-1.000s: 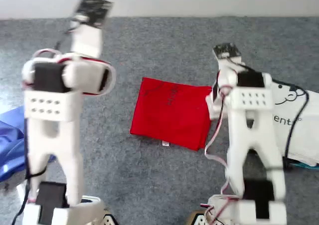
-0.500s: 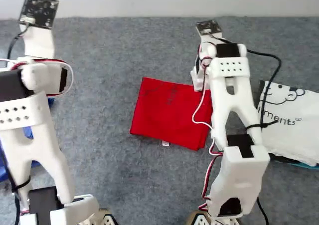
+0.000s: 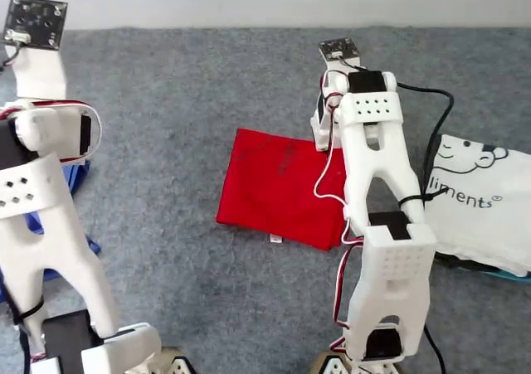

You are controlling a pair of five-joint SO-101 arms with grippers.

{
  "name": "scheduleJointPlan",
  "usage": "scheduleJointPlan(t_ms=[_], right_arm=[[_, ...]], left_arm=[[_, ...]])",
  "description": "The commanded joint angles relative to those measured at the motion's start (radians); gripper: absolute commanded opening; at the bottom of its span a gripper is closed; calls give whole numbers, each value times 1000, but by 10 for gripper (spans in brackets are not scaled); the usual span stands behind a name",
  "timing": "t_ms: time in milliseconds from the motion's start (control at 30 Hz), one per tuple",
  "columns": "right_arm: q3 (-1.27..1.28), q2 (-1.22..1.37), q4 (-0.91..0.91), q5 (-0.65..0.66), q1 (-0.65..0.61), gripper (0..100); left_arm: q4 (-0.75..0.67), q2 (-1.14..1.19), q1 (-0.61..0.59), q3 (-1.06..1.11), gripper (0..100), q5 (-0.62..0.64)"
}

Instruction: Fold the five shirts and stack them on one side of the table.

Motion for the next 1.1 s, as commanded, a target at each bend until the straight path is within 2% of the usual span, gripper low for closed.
scheduleJointPlan(t_ms=[0, 400, 633, 900, 1067], right_arm=[[-37, -4, -15, -12, 18, 209], [-38, 68, -50, -12, 12, 207], [-38, 77, -116, 6, 12, 77], [-37, 81, -130, 48, 24, 10], [-38, 105, -139, 106, 50, 9]], left_arm=[[9, -32, -6, -2, 13, -9], [5, -41, -6, 79, 13, -12], [5, -38, -6, 79, 13, -12], [5, -40, -6, 79, 13, -12], [3, -37, -5, 79, 13, -12]])
